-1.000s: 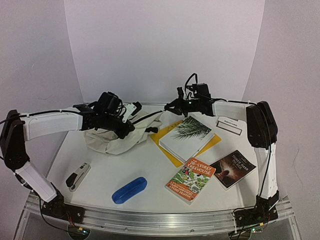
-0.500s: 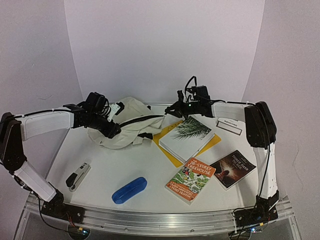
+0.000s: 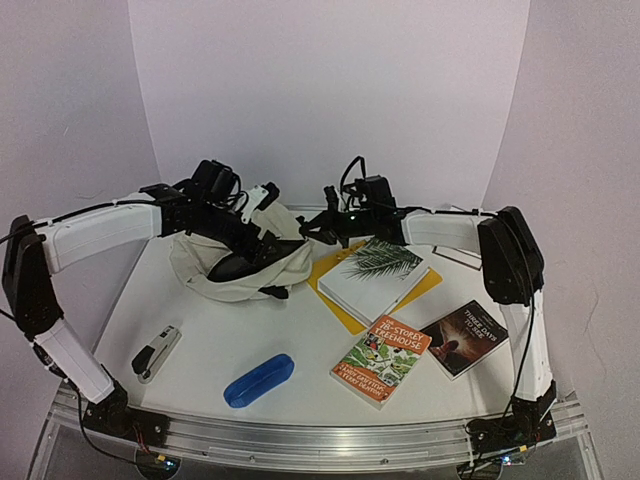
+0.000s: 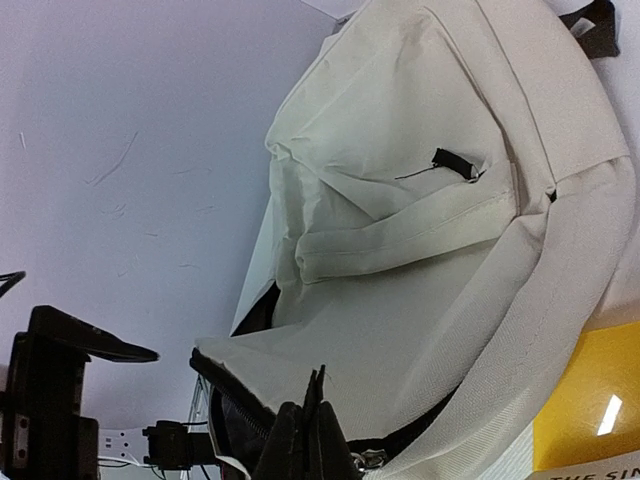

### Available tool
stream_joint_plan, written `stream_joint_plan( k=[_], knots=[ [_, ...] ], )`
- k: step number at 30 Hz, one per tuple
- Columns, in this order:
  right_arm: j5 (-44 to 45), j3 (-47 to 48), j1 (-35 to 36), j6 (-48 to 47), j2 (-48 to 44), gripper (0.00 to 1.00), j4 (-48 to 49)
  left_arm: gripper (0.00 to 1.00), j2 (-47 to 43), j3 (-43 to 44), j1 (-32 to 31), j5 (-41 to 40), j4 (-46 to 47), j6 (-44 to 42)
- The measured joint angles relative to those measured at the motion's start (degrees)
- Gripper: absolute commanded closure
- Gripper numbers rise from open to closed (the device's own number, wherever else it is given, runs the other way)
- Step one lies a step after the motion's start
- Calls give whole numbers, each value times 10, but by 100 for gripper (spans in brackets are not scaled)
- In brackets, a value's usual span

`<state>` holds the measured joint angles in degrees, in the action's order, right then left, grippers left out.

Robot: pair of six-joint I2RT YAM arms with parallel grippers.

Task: Pack the student bag
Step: Unzip the student bag at the center of the board.

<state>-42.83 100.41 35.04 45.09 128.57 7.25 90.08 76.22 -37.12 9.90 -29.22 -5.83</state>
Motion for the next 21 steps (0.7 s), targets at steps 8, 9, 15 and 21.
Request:
stream_joint_plan(
  k=[8,9,15,21],
  knots=[
    [-1,11,3,22,0,100,14,37,113,21,-1,-7,21,29],
    [-1,12,3,24,0,100,16,49,123,27,-1,-6,20,30],
    [-1,12,2,30,0,100,24,100,144,50,-1,-4,16,26],
    [-2,11,-10,27,0,100,26,100,122,34,-2,-11,18,25]
  ],
)
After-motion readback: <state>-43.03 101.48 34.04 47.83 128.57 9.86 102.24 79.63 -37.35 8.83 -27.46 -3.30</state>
